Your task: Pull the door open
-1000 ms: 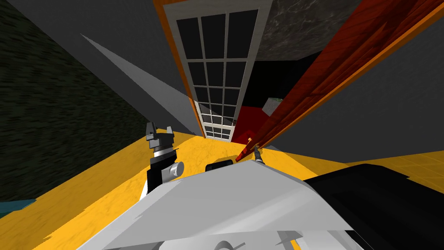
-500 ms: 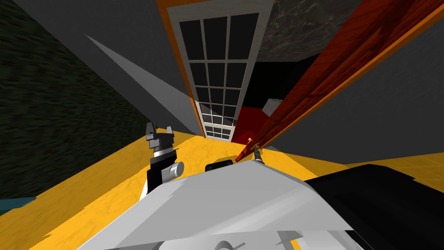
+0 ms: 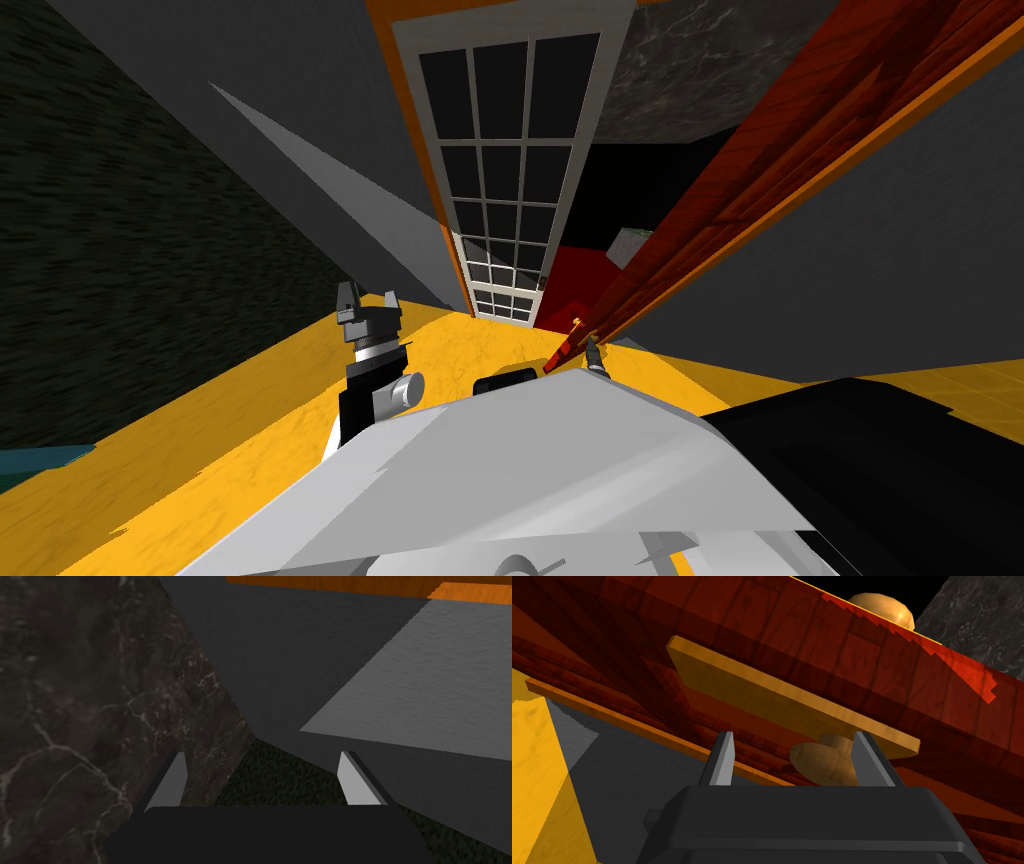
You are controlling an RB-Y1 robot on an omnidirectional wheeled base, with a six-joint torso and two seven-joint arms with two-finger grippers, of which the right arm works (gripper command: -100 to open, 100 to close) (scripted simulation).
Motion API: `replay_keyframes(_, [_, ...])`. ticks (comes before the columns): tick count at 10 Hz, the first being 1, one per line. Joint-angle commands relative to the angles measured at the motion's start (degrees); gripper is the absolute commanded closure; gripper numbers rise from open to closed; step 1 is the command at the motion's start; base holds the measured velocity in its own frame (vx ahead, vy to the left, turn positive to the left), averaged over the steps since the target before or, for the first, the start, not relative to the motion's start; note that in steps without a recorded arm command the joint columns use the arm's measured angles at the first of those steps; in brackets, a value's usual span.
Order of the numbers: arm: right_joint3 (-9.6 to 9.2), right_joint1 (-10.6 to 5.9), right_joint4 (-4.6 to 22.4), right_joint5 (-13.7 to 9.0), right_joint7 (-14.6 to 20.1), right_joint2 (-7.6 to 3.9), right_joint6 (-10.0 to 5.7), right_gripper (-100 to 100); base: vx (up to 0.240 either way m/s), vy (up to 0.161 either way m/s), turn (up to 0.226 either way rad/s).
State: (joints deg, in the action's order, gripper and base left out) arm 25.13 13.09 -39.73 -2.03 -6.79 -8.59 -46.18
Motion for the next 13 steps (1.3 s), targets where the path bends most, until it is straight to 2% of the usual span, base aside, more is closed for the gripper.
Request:
replay_keyframes(1, [1.24, -0.62, 1.23, -1.2, 1.84, -1.43, -0.03, 100, -0.001, -0.006, 0.025])
replay_keyframes(3, [1.24, -0.62, 1.23, -1.2, 1.84, -1.43, -0.03, 100, 0.008, -0.011, -0.005])
replay_keyframes(4, [1.24, -0.62, 0.09, -1.2, 1.84, -1.43, -0.03, 100, -0.002, -0.008, -0.004])
replay_keyframes(6, [1.24, -0.62, 1.23, -1.2, 1.84, -1.43, -0.03, 100, -0.007, 0.009, 0.004])
replay_keyframes(9, [0.49, -1.06, 1.55, -2.32, 5.96, -1.73, -0.17, 100, -0.008, -0.006, 0.039])
replay_keyframes(13, [0.24, -1.21, 1.66, -2.69, 7.33, -1.82, -0.21, 100, -0.007, -0.007, 0.013])
